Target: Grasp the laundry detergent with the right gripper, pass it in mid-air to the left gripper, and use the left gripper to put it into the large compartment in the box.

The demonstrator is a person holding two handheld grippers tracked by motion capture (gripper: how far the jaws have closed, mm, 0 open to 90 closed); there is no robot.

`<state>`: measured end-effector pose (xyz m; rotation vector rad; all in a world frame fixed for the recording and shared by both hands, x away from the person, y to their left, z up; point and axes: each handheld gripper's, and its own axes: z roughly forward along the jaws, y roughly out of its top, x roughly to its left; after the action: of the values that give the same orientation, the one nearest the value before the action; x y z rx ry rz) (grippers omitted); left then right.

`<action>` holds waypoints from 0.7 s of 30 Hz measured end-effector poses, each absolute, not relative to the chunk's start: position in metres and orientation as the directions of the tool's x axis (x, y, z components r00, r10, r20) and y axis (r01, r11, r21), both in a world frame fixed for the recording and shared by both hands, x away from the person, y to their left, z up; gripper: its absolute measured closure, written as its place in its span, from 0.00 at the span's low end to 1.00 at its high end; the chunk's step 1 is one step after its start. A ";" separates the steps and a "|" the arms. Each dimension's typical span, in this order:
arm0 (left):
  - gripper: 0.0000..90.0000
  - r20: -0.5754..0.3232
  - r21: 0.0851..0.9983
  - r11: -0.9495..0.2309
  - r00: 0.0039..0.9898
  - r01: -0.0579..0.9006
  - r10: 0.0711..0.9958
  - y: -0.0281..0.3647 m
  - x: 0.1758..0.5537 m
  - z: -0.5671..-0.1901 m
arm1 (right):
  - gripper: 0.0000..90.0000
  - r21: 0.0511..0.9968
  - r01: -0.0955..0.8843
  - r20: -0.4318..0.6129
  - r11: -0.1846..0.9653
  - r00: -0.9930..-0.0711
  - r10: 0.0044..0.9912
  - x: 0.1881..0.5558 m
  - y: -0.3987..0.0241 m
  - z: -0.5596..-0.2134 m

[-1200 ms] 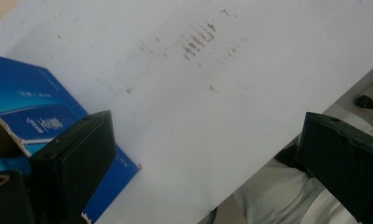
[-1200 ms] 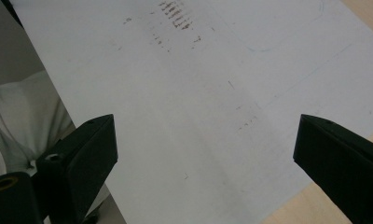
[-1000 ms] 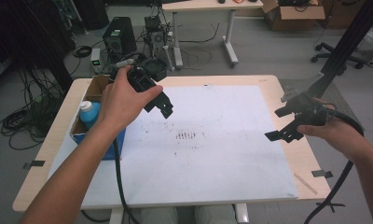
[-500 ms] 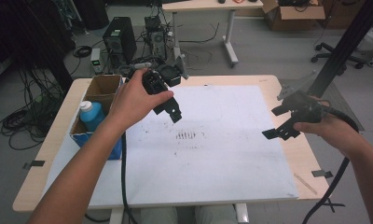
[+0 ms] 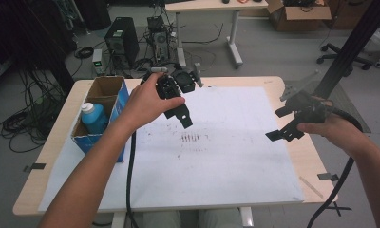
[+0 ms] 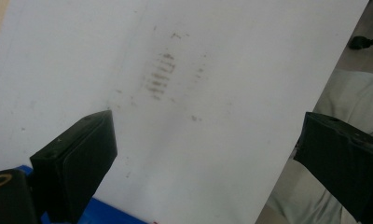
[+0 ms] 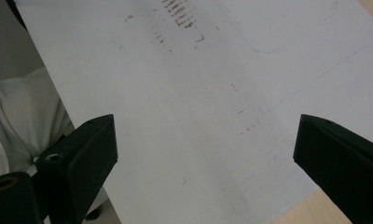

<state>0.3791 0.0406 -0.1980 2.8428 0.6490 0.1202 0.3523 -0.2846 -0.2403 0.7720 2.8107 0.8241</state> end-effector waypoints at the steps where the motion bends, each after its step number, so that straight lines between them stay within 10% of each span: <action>1: 0.06 0.029 0.234 -0.878 0.899 0.418 0.436 0.040 0.379 -0.199 | 0.07 0.529 0.440 0.036 0.726 -0.866 0.499 0.352 -0.284 -0.240; 21: 0.06 0.042 0.244 -0.887 0.909 0.393 0.415 0.040 0.378 -0.203 | 0.07 0.523 0.430 0.040 0.736 -0.875 0.483 0.358 -0.276 -0.243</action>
<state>0.3777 0.0397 -0.2025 2.8421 0.6101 0.1365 0.3583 -0.2765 -0.2427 0.7471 2.8343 0.8166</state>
